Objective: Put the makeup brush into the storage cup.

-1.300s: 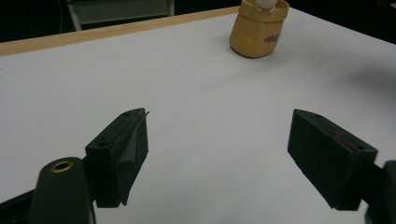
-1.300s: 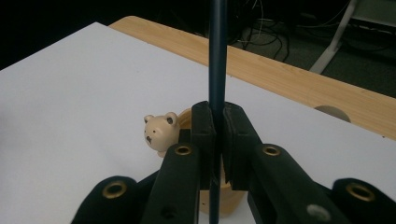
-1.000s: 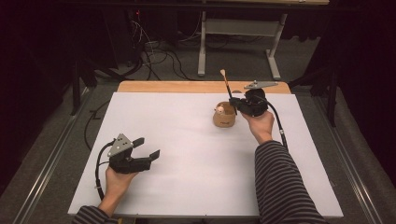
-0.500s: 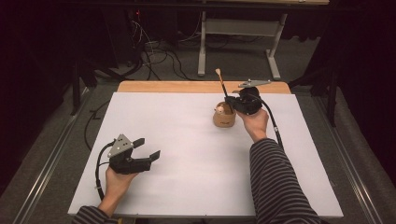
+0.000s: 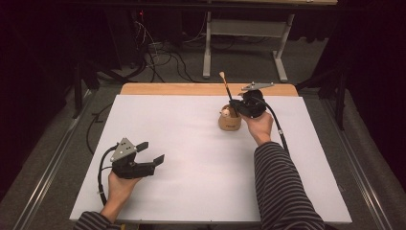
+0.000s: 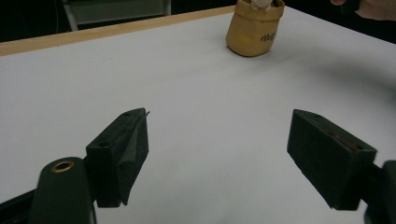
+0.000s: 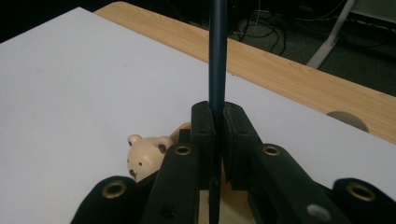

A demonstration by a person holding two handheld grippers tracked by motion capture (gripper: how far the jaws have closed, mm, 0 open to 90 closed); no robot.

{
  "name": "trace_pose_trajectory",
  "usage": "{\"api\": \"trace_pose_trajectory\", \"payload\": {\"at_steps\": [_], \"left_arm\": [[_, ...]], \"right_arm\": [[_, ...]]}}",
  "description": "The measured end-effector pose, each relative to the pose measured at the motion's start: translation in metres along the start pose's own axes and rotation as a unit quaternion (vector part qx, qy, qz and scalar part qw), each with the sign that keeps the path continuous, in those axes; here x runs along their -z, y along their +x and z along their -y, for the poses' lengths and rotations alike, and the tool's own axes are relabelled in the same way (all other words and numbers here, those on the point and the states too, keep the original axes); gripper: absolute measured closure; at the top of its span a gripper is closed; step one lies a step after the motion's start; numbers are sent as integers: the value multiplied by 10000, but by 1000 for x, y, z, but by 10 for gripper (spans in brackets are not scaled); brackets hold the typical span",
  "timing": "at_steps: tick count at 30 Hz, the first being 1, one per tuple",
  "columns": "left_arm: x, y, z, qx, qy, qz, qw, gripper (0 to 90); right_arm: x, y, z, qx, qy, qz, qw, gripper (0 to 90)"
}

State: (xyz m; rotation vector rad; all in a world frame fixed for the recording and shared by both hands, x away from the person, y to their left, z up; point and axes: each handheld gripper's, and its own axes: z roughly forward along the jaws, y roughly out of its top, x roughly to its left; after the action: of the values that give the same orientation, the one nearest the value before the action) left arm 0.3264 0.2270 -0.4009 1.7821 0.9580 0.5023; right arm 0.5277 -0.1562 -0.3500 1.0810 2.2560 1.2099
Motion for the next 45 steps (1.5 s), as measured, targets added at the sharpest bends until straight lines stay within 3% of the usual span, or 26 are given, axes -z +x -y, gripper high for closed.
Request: {"api": "trace_pose_trajectory", "payload": {"at_steps": [32, 39, 45], "left_arm": [[-1, -1, 0, -19, 12, -36, 10000, 213], [0, 0, 0, -14, 12, -55, 10000, 213], [1, -1, 0, -16, -14, -67, 10000, 213]], "right_arm": [[-10, -4, 8, -32, 245, 159, 9996, 855], [-4, -1, 10, 22, 300, 112, 9995, 760], [6, 2, 8, 36, 165, 108, 9998, 725]]}}
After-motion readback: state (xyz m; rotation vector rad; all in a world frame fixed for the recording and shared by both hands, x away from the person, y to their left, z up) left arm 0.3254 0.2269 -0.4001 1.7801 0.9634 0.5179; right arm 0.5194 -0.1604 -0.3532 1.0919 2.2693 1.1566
